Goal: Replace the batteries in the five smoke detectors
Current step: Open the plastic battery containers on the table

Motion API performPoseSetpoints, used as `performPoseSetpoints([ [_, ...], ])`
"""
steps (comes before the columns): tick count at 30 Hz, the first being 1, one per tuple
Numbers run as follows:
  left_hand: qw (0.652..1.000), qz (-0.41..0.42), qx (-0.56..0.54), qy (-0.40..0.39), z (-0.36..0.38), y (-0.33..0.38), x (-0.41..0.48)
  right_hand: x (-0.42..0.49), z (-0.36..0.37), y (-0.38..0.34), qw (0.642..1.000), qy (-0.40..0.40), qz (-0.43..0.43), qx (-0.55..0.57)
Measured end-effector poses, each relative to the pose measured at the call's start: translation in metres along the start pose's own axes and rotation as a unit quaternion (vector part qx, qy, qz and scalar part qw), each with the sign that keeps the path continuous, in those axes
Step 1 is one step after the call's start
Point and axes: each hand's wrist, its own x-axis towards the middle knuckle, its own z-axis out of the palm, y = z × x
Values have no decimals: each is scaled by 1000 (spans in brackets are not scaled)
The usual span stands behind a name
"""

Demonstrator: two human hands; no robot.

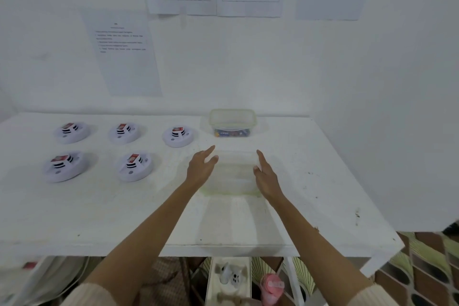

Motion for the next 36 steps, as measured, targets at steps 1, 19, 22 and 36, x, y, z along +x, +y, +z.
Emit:
performPoseSetpoints([
  [1, 999, -1, 48, -6, 0, -1, 1, 2, -1, 0, 1000, 0, 0, -13],
  [19, 996, 56, 69, 16, 3, -11, -5, 14, -7, 1, 981, -17, -84, -173],
  [22, 997, 47, 59, 16, 3, -8, -5, 17, -9, -1, 983, -26, -74, -167],
  [36, 993, 102, -26, 53, -10, 53, 37, 64, -30, -44, 981, 46, -140, -126],
])
